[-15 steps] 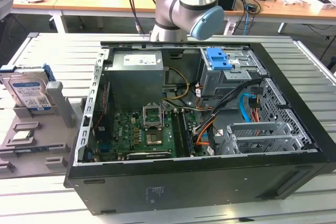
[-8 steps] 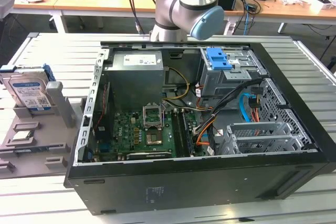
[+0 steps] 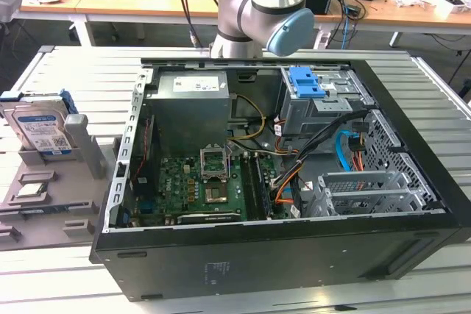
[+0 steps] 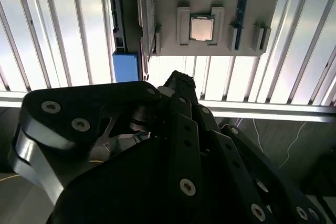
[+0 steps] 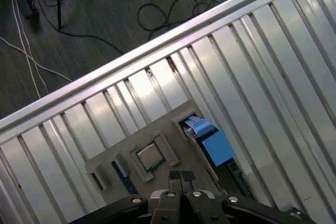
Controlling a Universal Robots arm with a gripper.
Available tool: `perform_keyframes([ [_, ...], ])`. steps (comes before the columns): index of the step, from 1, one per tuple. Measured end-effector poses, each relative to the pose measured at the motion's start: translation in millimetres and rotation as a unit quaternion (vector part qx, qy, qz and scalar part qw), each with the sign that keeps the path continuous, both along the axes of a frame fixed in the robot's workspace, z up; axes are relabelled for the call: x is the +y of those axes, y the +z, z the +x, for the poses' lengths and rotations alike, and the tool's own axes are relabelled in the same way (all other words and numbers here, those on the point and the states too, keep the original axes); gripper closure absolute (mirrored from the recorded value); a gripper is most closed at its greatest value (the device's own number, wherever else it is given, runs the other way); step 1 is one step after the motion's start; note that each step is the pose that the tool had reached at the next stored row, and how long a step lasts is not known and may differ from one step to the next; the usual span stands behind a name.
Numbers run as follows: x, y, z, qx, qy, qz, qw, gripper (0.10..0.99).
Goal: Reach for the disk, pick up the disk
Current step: 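Pick up the disk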
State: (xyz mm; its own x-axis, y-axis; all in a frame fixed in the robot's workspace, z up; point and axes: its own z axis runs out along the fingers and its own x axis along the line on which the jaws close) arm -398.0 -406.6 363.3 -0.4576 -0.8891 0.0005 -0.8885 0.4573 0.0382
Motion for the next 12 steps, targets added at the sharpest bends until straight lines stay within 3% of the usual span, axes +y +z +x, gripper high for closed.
perform_keyframes([
  [12, 0.0, 0.0, 0.0, 0.0, 0.058, 0.0, 0.9983, 0.98],
])
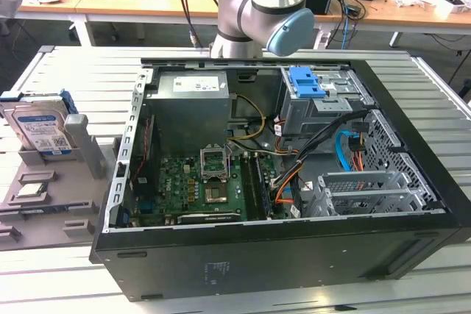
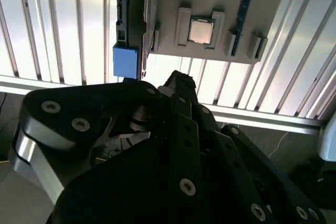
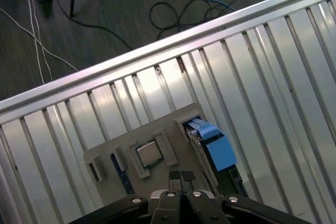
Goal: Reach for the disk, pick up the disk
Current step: 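Pick up the disk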
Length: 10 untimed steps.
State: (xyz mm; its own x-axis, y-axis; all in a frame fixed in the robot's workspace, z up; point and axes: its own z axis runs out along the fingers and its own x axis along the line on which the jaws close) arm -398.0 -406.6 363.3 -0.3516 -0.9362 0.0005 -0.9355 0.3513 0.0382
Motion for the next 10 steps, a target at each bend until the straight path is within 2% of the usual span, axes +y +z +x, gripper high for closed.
perform_keyframes([
  [3, 0.0, 0.0, 0.0, 0.0, 0.015, 0.0, 0.9999, 0.98],
  [10, 0.0, 0.0, 0.0, 0.0, 0.055, 0.0, 0.9985, 0.98],
])
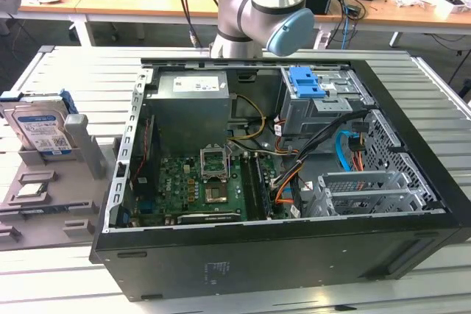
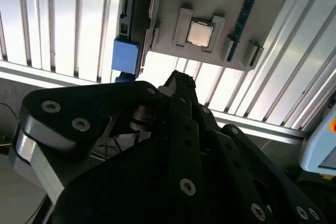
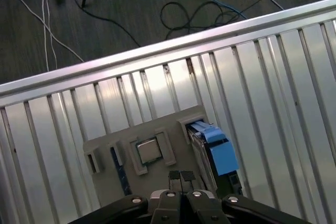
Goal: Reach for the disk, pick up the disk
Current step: 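Pick up the disk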
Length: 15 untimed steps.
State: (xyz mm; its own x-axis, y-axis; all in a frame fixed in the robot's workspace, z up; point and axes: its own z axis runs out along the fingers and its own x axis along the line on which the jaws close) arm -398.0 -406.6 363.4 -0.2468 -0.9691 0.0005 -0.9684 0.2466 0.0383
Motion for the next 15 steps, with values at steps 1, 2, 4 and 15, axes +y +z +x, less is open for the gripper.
perform_keyframes([
  [1, 0.0, 0.0, 0.0, 0.0, 0.004, 0.0, 1.0, 0.98],
  [2, 0.0, 0.0, 0.0, 0.0, 0.008, 0.0, 1.0, 0.98],
  [4, 0.0, 0.0, 0.0, 0.0, 0.017, 0.0, 0.9998, 0.98],
  [15, 0.0, 0.0, 0.0, 0.0, 0.072, 0.0, 0.9974, 0.98],
])
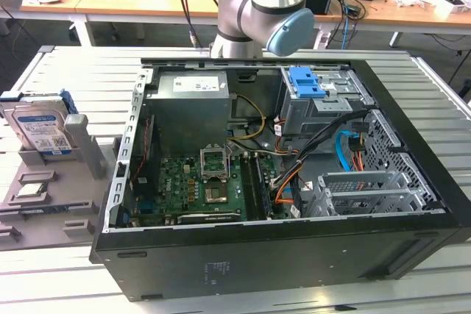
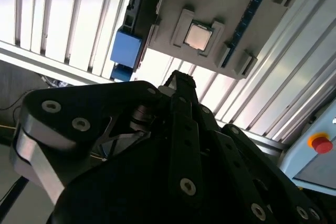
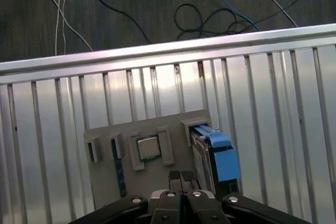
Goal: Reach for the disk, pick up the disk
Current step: 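Pick up the disk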
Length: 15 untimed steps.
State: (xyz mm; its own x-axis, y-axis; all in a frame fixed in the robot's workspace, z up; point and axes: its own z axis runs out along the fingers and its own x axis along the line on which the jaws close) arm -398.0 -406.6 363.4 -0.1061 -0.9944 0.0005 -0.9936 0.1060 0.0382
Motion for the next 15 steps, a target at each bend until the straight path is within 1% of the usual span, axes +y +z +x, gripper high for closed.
perform_keyframes([
  [7, 0.0, 0.0, 0.0, 0.0, 0.034, 0.0, 0.9994, 0.98],
  [11, 0.0, 0.0, 0.0, 0.0, 0.067, 0.0, 0.9978, 0.98],
  [12, 0.0, 0.0, 0.0, 0.0, 0.076, 0.0, 0.9971, 0.98],
  [14, 0.0, 0.0, 0.0, 0.0, 0.087, 0.0, 0.9962, 0.98],
  [15, 0.0, 0.0, 0.0, 0.0, 0.097, 0.0, 0.9953, 0.98],
])
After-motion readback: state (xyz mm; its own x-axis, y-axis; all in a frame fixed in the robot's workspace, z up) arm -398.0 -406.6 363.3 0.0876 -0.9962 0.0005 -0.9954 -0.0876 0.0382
